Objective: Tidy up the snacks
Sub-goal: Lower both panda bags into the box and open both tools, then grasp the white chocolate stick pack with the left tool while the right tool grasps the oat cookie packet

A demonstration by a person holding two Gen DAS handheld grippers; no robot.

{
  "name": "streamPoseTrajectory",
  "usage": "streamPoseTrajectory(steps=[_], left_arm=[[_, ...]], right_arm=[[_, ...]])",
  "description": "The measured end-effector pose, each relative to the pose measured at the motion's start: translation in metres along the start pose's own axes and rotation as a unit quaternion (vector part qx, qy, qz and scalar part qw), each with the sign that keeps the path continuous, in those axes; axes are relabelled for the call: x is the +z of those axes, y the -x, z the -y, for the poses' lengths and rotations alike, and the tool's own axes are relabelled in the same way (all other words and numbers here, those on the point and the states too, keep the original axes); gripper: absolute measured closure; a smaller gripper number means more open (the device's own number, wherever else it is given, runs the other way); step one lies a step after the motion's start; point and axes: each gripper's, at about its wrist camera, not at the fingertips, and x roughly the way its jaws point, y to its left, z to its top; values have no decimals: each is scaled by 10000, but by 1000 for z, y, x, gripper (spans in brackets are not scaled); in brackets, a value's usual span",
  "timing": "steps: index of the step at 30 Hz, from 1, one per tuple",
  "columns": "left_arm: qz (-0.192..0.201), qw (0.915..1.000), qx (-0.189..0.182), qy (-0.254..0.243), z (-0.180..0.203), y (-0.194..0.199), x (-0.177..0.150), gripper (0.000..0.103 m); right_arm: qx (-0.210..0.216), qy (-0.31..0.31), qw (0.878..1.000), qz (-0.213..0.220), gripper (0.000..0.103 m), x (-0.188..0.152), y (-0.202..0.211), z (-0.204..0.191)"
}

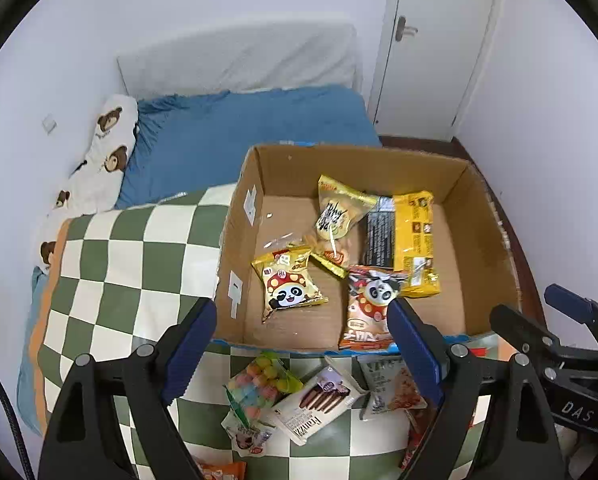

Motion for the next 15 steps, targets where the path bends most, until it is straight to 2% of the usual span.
streamPoseTrajectory(steps=[7,12,15], left_arm=[[268,9995,72,124,6,33,-9,16],[278,9987,26,432,-4,43,-20,16],[125,9973,-29,725,-19,41,-33,16]], right_arm=[[240,-41,9993,299,9,-7,40,-1],[485,-214,9983,261,9,-19,54,6],[570,-442,9974,37,9,-33,48,14]])
